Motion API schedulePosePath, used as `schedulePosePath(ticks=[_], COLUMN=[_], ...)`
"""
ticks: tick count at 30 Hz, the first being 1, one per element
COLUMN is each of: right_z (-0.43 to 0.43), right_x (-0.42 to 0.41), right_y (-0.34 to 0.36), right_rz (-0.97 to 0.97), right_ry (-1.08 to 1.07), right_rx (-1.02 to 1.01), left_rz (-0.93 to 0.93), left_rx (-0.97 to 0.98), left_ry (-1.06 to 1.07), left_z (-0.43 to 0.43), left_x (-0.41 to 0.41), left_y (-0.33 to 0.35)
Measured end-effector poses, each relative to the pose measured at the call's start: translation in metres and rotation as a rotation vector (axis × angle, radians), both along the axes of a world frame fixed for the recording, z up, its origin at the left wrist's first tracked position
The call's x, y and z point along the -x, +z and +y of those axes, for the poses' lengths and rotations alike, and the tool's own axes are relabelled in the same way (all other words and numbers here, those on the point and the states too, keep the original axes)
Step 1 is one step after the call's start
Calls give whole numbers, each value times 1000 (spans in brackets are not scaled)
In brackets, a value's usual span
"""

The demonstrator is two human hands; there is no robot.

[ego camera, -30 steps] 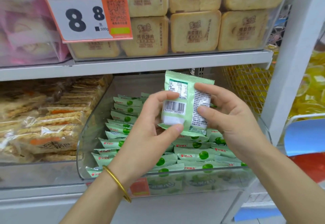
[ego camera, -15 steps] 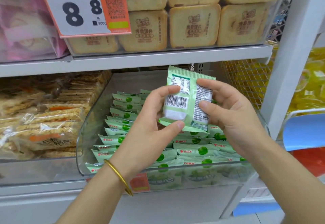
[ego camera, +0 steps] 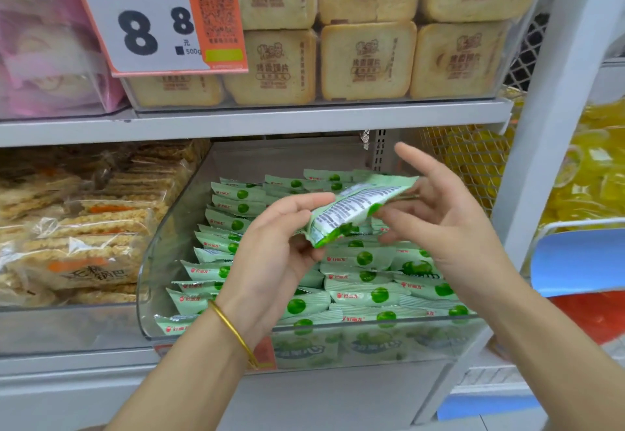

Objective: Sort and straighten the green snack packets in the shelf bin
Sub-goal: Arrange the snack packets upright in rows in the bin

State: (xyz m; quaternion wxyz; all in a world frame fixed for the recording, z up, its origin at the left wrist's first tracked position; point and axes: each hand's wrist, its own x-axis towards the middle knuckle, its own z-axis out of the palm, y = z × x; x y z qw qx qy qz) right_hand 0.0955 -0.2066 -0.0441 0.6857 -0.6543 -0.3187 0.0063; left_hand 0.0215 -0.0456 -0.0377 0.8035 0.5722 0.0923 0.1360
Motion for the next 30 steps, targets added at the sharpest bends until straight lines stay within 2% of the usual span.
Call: schedulePosePath(ticks=[3, 7, 9, 13, 16, 19, 22, 27, 30], right_z=[-5, -16, -24, -41, -54, -62, -64, -61, -52], right_x=[-1, -4, -5, -5, -6, -5, -6, -4, -3], right_y=[3, 6, 7, 10, 11, 14, 16, 18, 22], right_rz=[-142, -141, -156, -286, -381, -448, -549, -739, -834], right_ry=[-100, -152, -184, -276, -323, -326, -358, -393, -419], right_rx=[140, 58, 44, 190, 336, 427, 559, 861, 1108], left_rz=[73, 54, 17, -87, -92, -105, -108, -103, -95], left_rx=[24, 48, -210, -1001, -1327, -1440, -1473, -1478, -1474], left_ry=[-57, -13, 68, 91, 11, -49, -79, -91, -96], left_z=[-5, -15, -16, -19, -25, -27, -30, -31, -31], left_x=[-3, -9, -12, -16, -15, -15, -16, -18, -19], left_y=[1, 0, -5, -19, -27, -30, -29, -29, -29])
